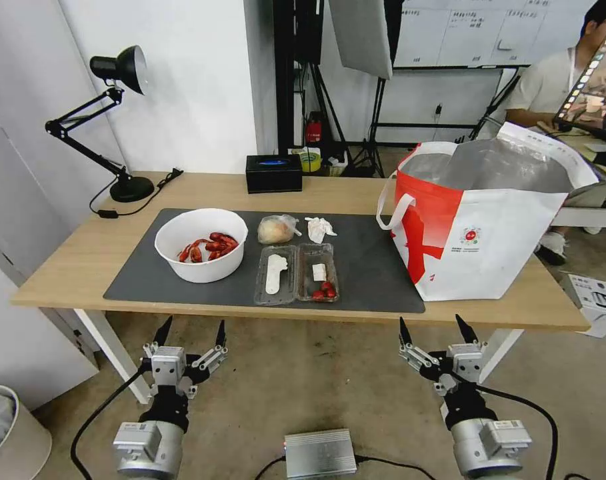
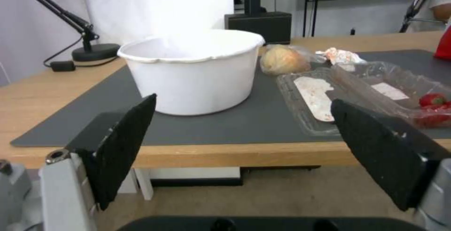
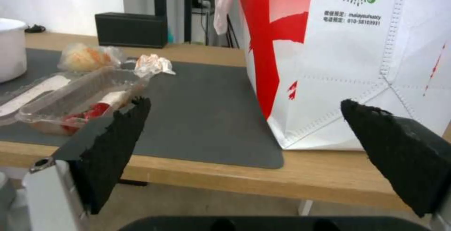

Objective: Pick up the trash from the table and place it into the takeout bag.

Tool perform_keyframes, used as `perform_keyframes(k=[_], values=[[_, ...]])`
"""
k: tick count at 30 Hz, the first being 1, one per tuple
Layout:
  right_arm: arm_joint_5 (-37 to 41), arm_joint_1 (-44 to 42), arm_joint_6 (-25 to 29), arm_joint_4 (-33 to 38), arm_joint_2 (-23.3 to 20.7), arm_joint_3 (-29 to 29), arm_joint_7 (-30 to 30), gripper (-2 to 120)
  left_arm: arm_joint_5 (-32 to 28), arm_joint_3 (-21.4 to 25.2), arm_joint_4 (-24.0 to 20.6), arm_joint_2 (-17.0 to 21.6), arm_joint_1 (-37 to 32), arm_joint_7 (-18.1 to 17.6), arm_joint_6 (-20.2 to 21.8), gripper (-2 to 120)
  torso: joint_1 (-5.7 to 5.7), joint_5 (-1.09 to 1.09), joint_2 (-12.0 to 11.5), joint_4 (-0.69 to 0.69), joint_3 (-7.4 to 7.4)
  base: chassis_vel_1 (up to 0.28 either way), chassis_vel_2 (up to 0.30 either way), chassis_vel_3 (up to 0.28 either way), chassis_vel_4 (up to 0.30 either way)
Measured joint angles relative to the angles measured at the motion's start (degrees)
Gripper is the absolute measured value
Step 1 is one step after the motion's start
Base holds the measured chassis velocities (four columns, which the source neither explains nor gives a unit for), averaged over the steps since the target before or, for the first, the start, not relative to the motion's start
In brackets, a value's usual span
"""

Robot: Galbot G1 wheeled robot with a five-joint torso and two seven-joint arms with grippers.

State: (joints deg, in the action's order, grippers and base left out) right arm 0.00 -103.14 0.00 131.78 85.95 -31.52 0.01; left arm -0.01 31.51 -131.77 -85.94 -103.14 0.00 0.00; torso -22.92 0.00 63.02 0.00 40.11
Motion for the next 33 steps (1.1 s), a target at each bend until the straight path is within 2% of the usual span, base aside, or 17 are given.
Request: perform_keyframes(k=[17,20,21,23,25,27,30,33], values=[[0.5,0.1,-0.3,0.0,-0.5,-0.2,0.3,100,-0.2,0.0,0.1,0.2,0.3,-0.1,0.0,100,0.0,0.0,0.0,0.0,0.0,0.0,0.0,0.0,0.0],[5.5,1.2,-3.6,1.0,-5.7,-3.7,4.0,100,-3.9,-0.1,1.0,3.1,4.2,-1.6,2.7,100,0.01,0.0,0.0,0.01,0.0,0.0,0.0,0.0,0.0],[5.5,1.2,-3.6,1.0,-5.7,-3.7,4.0,100,-3.9,-0.1,1.0,3.1,4.2,-1.6,2.7,100,0.01,0.0,0.0,0.01,0.0,0.0,0.0,0.0,0.0],[10.5,2.4,-7.0,2.0,-10.8,-7.1,7.6,100,-9.0,-0.2,2.5,7.2,9.9,-3.8,6.7,100,0.0,0.0,0.0,0.0,0.0,0.0,0.0,0.0,0.0],[11.9,2.7,-8.0,2.3,-12.2,-8.0,8.6,100,-10.2,-0.3,2.8,8.2,11.2,-4.3,7.6,100,0.0,0.0,0.0,0.0,0.01,0.0,0.0,0.0,0.0],[17.5,3.9,-11.8,3.4,-18.0,-11.8,12.7,100,-14.5,-0.3,3.9,11.6,16.0,-6.2,10.9,100,-0.01,0.01,0.0,-0.03,0.0,0.0,0.0,0.0,0.0],[20.7,4.7,-13.2,3.8,-21.0,-13.7,14.6,100,-15.2,-0.4,4.2,12.1,16.7,-6.5,11.5,100,-0.01,-0.02,0.0,0.0,0.01,0.0,0.0,0.0,0.0],[21.9,5.0,-12.8,3.8,-21.8,-13.9,14.7,100,-15.2,-0.4,4.2,12.2,16.7,-6.6,11.5,100,-0.01,0.03,0.0,0.02,0.01,0.0,0.0,0.0,0.0]])
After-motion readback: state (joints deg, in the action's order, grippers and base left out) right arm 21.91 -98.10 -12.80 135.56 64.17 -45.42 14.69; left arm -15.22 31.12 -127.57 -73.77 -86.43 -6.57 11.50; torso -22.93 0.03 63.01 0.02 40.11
